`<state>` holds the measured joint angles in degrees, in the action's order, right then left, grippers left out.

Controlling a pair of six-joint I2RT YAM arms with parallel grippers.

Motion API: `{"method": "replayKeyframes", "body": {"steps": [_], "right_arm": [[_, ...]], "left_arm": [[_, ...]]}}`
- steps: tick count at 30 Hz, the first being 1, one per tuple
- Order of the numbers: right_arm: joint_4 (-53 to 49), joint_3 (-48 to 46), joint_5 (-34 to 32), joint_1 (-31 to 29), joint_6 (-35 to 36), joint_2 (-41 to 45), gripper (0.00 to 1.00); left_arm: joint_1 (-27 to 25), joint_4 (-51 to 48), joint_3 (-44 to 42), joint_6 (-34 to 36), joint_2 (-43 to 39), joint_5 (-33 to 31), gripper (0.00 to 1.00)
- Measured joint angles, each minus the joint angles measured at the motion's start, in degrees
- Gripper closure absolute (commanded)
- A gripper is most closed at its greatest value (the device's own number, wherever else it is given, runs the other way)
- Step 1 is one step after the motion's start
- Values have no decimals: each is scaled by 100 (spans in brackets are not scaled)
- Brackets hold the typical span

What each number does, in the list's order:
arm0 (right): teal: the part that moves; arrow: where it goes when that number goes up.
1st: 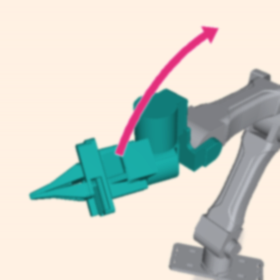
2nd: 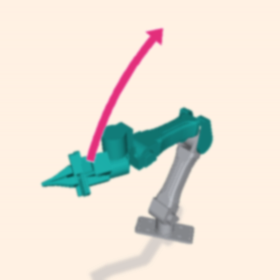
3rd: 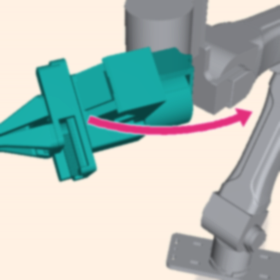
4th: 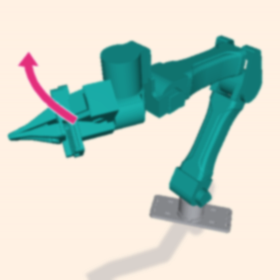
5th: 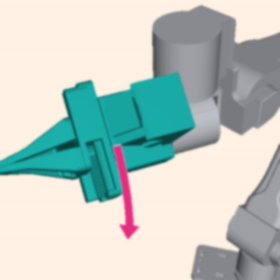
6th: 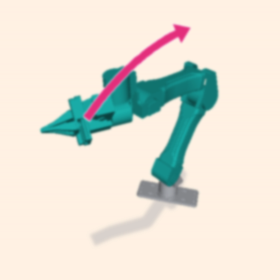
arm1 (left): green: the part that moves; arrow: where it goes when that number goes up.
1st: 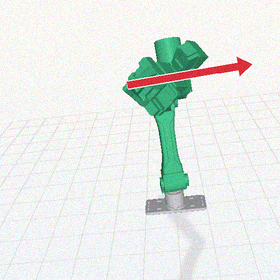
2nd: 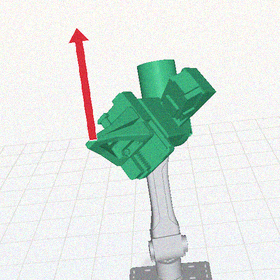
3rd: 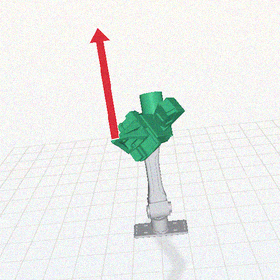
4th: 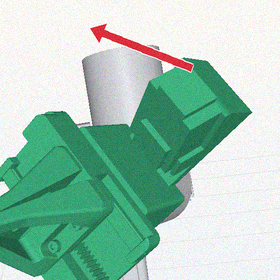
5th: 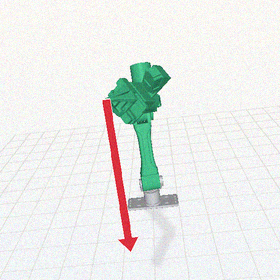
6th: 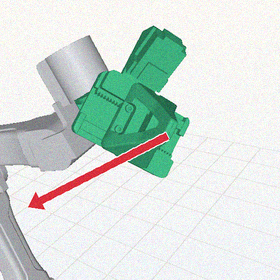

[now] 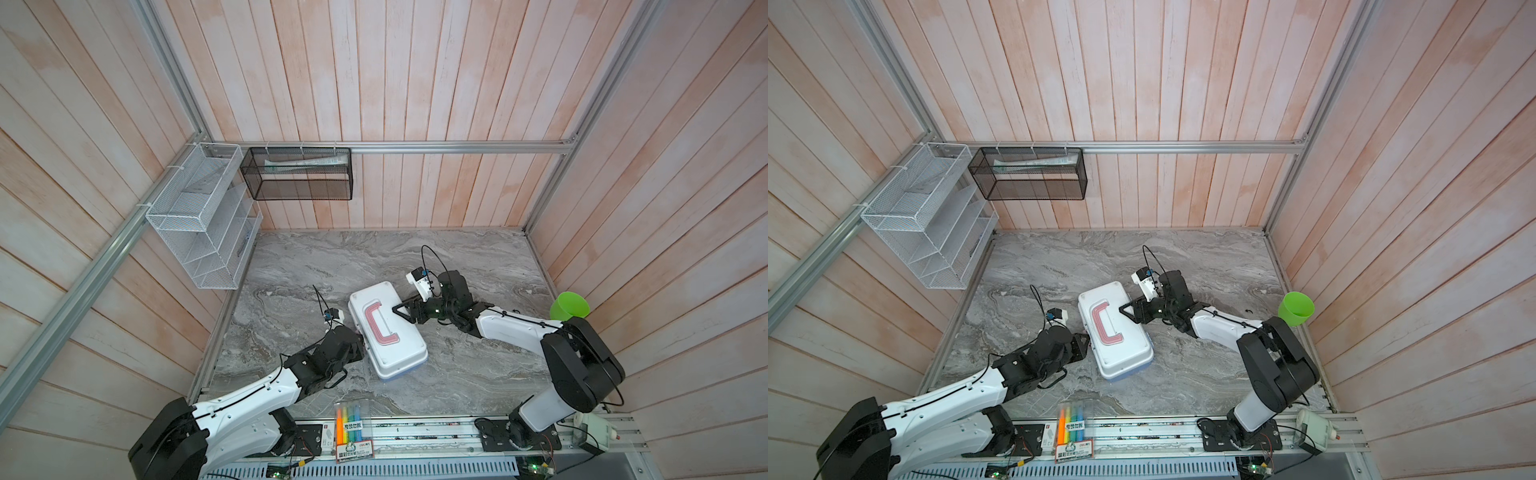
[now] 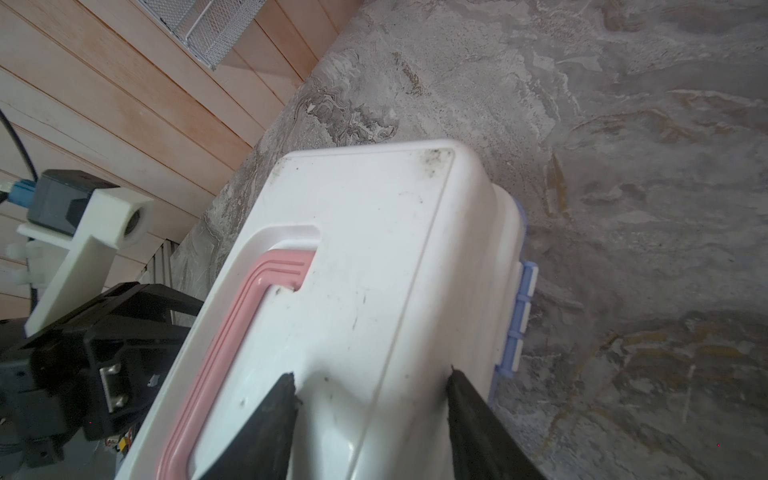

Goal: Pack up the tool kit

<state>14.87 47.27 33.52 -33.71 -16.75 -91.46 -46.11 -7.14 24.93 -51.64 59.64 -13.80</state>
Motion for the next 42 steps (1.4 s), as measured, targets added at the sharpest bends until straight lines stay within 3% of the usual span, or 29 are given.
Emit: {"method": "replayKeyframes", "body": {"steps": [8,17,21,23,25,31,42], "right_arm": [[15,0,2,-2,0,-9,45],[37,0,0,-2,2,-15,45],[33,2,0,-4,0,-15,45],[33,2,-2,-4,0,-13,45],[31,2,-7,-4,0,-13,45],[31,2,-17,-7,0,-11,45],[26,9,-17,-7,0,-13,45]], "left_arm": [[15,-177,-20,-157,-76,-4,68],[15,-671,-1084,-605,-608,-15,68],[-9,-483,-949,-520,-260,-181,53],[-96,-498,-857,-468,-149,-330,28],[-271,-442,-844,-345,-188,-417,17],[-763,-227,-925,-13,-404,-503,10],[-798,793,-1145,632,328,-1169,6]]}}
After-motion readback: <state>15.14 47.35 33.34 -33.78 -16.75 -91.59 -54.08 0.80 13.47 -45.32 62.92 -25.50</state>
